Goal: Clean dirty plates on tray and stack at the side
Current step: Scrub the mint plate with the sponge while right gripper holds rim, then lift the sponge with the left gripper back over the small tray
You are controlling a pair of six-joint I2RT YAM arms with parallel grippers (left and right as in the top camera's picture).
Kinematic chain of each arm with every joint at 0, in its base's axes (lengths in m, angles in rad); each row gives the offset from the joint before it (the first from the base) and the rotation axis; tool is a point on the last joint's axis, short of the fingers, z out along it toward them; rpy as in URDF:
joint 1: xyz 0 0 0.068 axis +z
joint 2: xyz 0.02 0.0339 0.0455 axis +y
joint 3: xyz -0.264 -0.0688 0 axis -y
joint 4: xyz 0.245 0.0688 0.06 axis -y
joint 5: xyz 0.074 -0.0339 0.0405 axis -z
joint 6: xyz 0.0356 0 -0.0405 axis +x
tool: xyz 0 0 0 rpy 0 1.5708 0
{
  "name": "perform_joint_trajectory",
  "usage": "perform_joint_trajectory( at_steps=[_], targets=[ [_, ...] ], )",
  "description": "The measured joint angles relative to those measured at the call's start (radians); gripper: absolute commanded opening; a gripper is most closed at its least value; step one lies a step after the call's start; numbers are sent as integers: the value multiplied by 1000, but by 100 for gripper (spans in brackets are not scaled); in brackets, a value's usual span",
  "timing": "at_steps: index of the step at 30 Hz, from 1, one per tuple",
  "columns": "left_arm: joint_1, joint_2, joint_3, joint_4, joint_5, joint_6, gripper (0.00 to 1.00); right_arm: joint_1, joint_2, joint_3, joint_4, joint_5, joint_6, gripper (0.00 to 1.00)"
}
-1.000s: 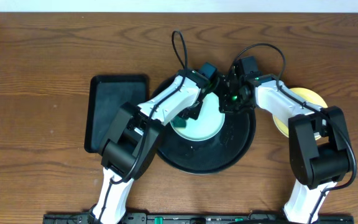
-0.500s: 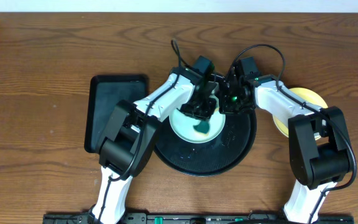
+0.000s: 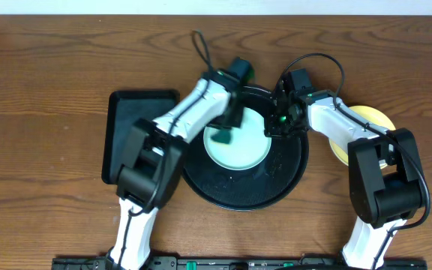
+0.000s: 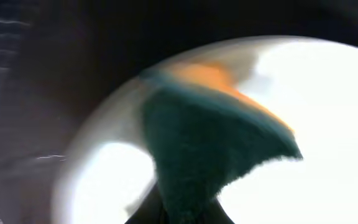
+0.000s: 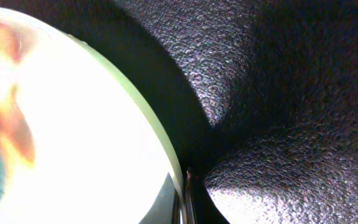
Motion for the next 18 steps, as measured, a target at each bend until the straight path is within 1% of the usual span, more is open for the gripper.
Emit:
perform_joint_trajectory(
  at_steps=[6, 10, 13, 18],
  targets=[
    [73, 6, 111, -122, -79, -7, 8, 0, 0, -1, 0, -5, 4, 1],
    [98, 9, 211, -267, -103, -16, 7, 0, 0, -1, 0, -6, 4, 1],
    [97, 6, 250, -311, -105, -16, 8, 0, 0, -1, 0, -6, 4, 1],
    [106, -22, 256, -350, -86, -16, 8, 0, -1, -1, -8, -6, 3, 1]
  ],
)
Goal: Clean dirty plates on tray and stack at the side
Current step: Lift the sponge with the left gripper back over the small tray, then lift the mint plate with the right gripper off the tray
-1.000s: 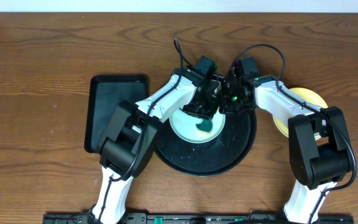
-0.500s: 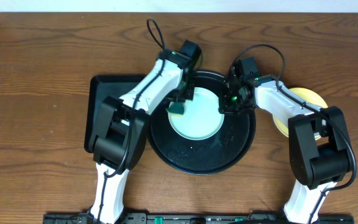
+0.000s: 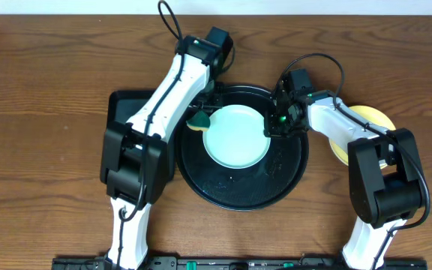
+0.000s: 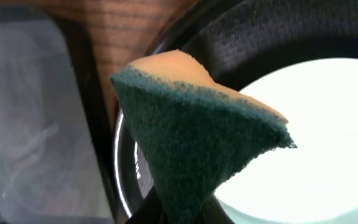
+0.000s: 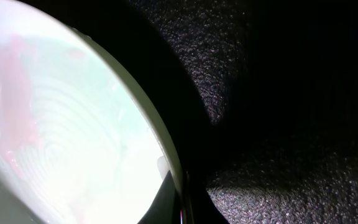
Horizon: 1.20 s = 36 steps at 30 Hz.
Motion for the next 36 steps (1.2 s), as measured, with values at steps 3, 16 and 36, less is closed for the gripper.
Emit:
perform_joint_trajectory(
  at_steps=[3, 16, 36],
  targets=[
    [3, -19, 0, -15, 9, 0, 7, 1, -10, -1, -28, 15, 0, 1],
    [7, -30, 0, -3, 19, 0, 7, 170, -377, -35, -245, 494, 26, 1],
    [7, -30, 0, 3, 19, 0, 7, 514, -549, -35, -332, 1288, 45, 1]
  ],
)
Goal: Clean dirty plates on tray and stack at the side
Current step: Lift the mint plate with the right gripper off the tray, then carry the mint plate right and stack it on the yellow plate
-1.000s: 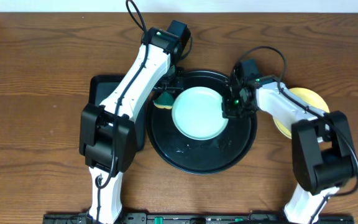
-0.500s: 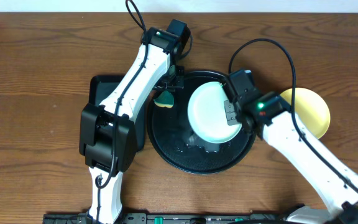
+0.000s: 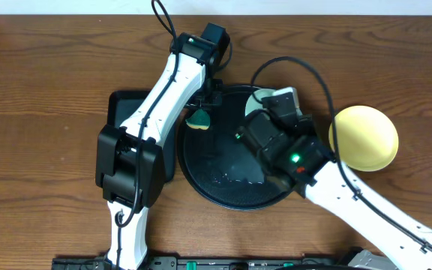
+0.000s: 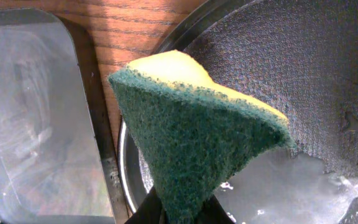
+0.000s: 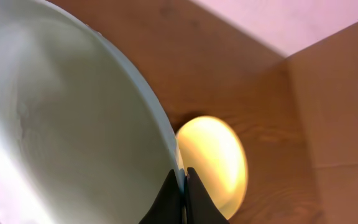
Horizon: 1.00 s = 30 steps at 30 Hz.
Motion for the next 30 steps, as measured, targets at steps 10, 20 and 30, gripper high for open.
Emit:
perform_joint_trajectory(
  at_steps=[10, 20, 30],
  targets=[
    [0, 0, 0, 0, 0, 0, 7, 141, 0, 0, 0, 339, 0, 1],
    [0, 0, 0, 0, 0, 0, 8, 206, -2, 0, 1, 545, 0, 1],
    [0, 0, 0, 0, 0, 0, 7, 120, -2, 0, -33, 327, 81, 1]
  ],
)
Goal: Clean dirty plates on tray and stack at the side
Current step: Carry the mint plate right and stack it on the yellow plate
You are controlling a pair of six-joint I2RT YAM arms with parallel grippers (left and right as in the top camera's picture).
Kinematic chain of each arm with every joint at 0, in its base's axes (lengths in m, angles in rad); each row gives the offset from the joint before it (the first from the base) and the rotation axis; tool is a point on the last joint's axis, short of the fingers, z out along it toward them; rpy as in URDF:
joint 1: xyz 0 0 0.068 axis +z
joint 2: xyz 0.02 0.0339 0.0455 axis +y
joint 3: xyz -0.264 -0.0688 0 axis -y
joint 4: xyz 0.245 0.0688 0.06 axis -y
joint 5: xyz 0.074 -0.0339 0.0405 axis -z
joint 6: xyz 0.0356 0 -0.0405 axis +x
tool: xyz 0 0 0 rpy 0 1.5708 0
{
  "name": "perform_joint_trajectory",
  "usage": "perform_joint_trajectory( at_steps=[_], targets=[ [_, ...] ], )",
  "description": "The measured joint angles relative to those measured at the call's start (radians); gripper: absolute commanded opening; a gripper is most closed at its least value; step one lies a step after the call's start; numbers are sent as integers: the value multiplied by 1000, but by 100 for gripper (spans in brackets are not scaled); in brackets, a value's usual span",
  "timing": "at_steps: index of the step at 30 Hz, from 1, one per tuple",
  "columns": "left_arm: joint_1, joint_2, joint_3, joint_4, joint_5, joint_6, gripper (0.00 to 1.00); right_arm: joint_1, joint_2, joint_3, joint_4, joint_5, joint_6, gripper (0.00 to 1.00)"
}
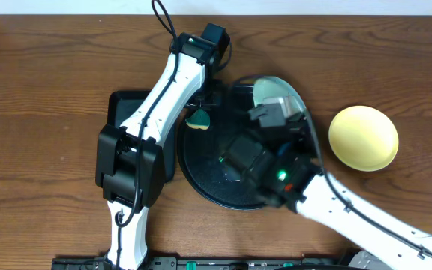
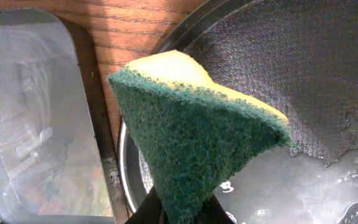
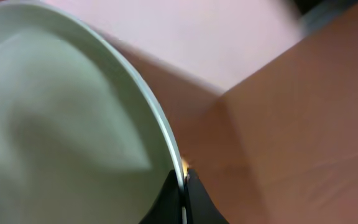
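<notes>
My right gripper is shut on the rim of a pale green plate, held tilted and lifted above the round black tray; overhead the plate shows at the tray's far right. My left gripper is shut on a green and yellow sponge, which hangs over the tray's left rim; from above the sponge sits at that same edge. A yellow plate lies on the table to the right of the tray.
A black rectangular tray lies left of the round one and shows wet in the left wrist view. The round tray's floor holds water. My right arm crosses the tray's right half.
The right gripper has lifted the green plate higher and tipped it more; overhead it shows further up and larger. The left gripper and sponge have stayed at the tray's left rim.
First the left gripper pressed the sponge onto the green plate lying in the round tray while the right gripper pinched its rim. Then the sponge was off the plate at the tray's left edge. Later the right gripper held the plate off the tray, and now higher.
</notes>
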Motion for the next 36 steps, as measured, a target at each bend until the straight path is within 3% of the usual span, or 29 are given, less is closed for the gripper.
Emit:
perform_joint_trajectory(
  at_steps=[7, 18, 25, 36],
  targets=[
    [0, 0, 0, 0, 0, 0, 8, -291, 0, -4, 0, -539, 31, 1],
    [0, 0, 0, 0, 0, 0, 7, -767, 0, -5, 41, -1237, -140, 1],
    [0, 0, 0, 0, 0, 0, 7, -1076, 0, -5, -18, -1347, -178, 1],
    [0, 0, 0, 0, 0, 0, 7, -1346, 10, -5, -5, -1181, -120, 1]
  ],
)
